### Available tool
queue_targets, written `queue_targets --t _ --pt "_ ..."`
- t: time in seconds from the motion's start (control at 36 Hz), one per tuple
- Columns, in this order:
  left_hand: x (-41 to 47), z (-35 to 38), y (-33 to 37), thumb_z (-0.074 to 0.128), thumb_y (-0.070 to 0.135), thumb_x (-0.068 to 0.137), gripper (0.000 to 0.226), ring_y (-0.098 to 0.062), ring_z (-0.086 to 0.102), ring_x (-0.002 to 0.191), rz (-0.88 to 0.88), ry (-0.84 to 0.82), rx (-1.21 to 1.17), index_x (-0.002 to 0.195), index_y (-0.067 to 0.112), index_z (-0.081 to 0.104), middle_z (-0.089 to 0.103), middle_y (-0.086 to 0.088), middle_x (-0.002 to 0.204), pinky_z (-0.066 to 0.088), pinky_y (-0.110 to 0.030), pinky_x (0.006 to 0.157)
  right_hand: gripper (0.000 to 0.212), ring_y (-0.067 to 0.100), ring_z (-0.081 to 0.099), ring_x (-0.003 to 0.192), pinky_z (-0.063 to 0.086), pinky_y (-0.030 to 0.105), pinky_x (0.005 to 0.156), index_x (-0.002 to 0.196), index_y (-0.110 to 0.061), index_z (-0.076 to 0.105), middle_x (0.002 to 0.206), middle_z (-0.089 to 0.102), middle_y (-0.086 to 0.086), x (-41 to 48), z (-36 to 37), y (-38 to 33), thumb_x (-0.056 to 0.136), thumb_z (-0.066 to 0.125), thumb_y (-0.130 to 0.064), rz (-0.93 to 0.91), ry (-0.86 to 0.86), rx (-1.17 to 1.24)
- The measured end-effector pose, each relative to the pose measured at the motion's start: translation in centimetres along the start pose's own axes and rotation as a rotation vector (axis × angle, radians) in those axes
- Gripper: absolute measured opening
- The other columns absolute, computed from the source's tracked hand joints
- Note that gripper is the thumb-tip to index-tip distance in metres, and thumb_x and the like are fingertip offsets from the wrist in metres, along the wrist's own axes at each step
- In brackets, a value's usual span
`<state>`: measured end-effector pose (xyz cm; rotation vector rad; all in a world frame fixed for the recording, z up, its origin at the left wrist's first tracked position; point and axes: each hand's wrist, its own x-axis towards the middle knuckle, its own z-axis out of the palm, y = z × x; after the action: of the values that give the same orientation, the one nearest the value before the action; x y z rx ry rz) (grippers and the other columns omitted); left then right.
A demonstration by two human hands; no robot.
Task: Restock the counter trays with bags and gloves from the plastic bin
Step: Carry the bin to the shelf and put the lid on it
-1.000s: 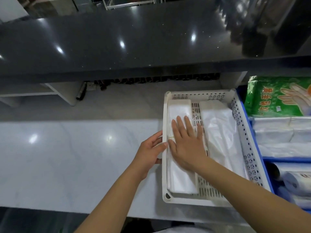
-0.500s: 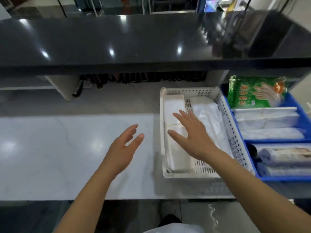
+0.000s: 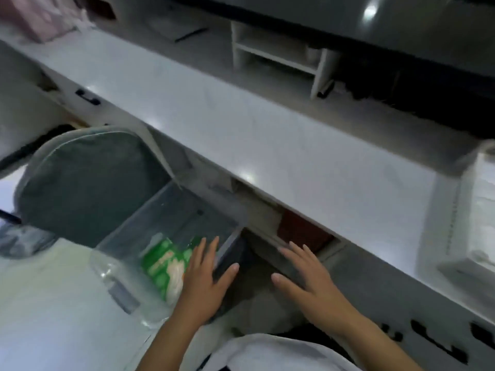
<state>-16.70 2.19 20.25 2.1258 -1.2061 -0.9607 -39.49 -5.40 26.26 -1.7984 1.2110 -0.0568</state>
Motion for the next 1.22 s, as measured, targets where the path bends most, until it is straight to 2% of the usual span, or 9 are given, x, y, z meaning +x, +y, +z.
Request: queue_targets --t 0.11,0.28,0.44,0.53,0.64,0.72,0.83,1.0,1.22 --pt "-3.3 -2.4 -7.2 0.038 0.083 0.075 0.091 -0.012 0.007 0.151 -0.160 0.084 -0.145 0.154 0.041 0.017 0.008 0.009 0.165 0.016 -0.043 0.122 0.073 -0.002 -0.005 0.146 0.007 0.044 0.122 0.143 -0.052 0.029 0.159 0.011 -0.024 2.5 4.0 -2.4 0.077 0.040 -0.081 0.010 -0.113 -0.023" --pt "-6.2 -3.6 -13.9 0.055 0.060 0.086 0.076 -0.017 0.032 0.143 -0.424 0.205 -0.403 0.152 0.032 0.030 0.032 0.003 0.159 0.030 -0.041 0.116 0.076 0.007 0.001 0.149 0.010 0.042 0.122 0.148 -0.044 0.028 0.161 0.016 -0.014 7.7 7.8 -5.7 0.081 0.043 -0.076 -0.081 -0.204 -0.279" --pt "-5.2 -6.3 -18.0 0.055 0.057 0.091 0.060 -0.022 0.041 0.138 -0.688 0.393 -0.696 0.146 0.040 0.039 0.042 0.003 0.154 0.038 -0.040 0.103 0.072 0.019 0.009 0.150 0.014 0.043 0.119 0.149 -0.035 0.030 0.162 0.019 -0.002 15.6 10.0 -7.8 0.087 0.050 -0.066 -0.130 -0.320 -0.551" --pt "-3.9 -8.1 -19.7 0.055 0.055 0.093 0.056 -0.021 0.042 0.136 -0.740 0.467 -0.768 0.145 0.040 0.039 0.042 0.004 0.153 0.038 -0.037 0.095 0.073 0.022 0.012 0.150 0.021 0.052 0.117 0.150 -0.032 0.030 0.162 0.018 0.000 21.2 11.2 -7.8 0.088 0.053 -0.062 -0.107 -0.385 -0.636" --pt "-1.1 -9.8 -21.5 0.056 0.055 0.093 0.065 -0.025 0.037 0.141 -0.838 0.450 -0.836 0.150 0.034 0.034 0.034 -0.002 0.159 0.036 -0.042 0.105 0.076 0.027 0.014 0.149 0.024 0.056 0.114 0.152 -0.028 0.026 0.162 0.019 0.004 28.7 13.1 -7.3 0.088 0.050 -0.063 -0.050 -0.456 -0.669" --pt "1.1 -10.5 -22.7 0.058 0.052 0.093 0.069 -0.029 0.037 0.141 -0.941 0.437 -0.851 0.153 0.029 0.032 0.034 -0.008 0.159 0.034 -0.046 0.112 0.078 0.033 0.024 0.144 0.029 0.054 0.111 0.150 -0.022 0.028 0.158 0.025 0.010 33.3 14.2 -6.7 0.087 0.053 -0.059 -0.008 -0.380 -0.677" --pt "3.6 -10.6 -24.1 0.060 0.048 0.093 0.071 -0.030 0.039 0.139 -1.042 0.390 -0.849 0.154 0.027 0.029 0.035 -0.009 0.158 0.035 -0.047 0.111 0.072 0.034 0.044 0.133 0.039 0.037 0.105 0.149 -0.012 0.032 0.150 0.041 0.017 37.6 14.9 -5.5 0.090 0.060 -0.043 0.067 -0.297 -0.468" --pt "6.4 -9.6 -26.5 0.062 0.039 0.094 0.069 -0.031 0.047 0.132 -1.108 0.371 -0.916 0.153 0.019 0.032 0.044 -0.011 0.151 0.037 -0.046 0.110 0.088 0.030 0.015 0.147 0.019 0.052 0.117 0.156 -0.025 0.008 0.163 0.015 0.005 41.1 15.6 -3.5 0.086 0.061 -0.040 0.082 -0.046 -0.545" --pt "7.8 -9.5 -26.7 0.063 0.025 0.094 0.049 -0.032 0.059 0.117 -1.185 0.458 -1.025 0.140 0.015 0.049 0.060 -0.013 0.129 0.052 -0.046 0.091 0.087 0.035 0.030 0.141 0.028 0.054 0.112 0.155 -0.027 0.014 0.160 0.025 0.005 45.6 15.4 -2.5 0.083 0.060 -0.042 0.238 -0.044 -0.359"
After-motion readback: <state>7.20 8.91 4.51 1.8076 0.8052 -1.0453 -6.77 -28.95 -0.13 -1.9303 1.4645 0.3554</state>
